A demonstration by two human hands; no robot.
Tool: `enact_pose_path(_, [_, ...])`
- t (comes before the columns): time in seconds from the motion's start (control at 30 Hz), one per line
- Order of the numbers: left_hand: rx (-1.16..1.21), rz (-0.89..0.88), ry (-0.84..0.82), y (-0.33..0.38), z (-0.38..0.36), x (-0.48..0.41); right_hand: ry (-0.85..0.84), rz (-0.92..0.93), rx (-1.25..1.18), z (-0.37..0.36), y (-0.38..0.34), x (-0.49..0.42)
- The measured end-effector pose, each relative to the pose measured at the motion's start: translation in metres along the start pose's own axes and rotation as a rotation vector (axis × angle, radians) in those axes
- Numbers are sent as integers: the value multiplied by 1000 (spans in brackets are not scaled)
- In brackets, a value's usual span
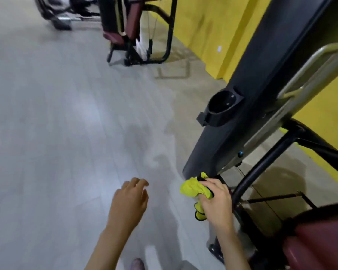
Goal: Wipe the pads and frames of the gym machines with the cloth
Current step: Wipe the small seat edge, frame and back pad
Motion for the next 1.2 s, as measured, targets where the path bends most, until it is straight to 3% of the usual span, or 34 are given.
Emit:
enact_pose_path(0.37, [-13,227,128,-158,80,-117,-183,231,-50,-138,-174,-152])
enact_pose_path(0.87, [-78,301,250,-294,178,-424,-215,360,-136,-293,-365,-465])
enact_pose_path(1.2, [-92,386,254,-453,226,-615,-286,369,-99,-445,-496,-633])
Point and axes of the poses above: each hand's wrist, its own x-axis away from the middle knuckle, its own z-axis out of the back of the hand, y = z × x, the point moved 5 cm from there along -x, towards the middle knuckle, and after that the axes turned 9 degrees about x, right-handed, at the moved point
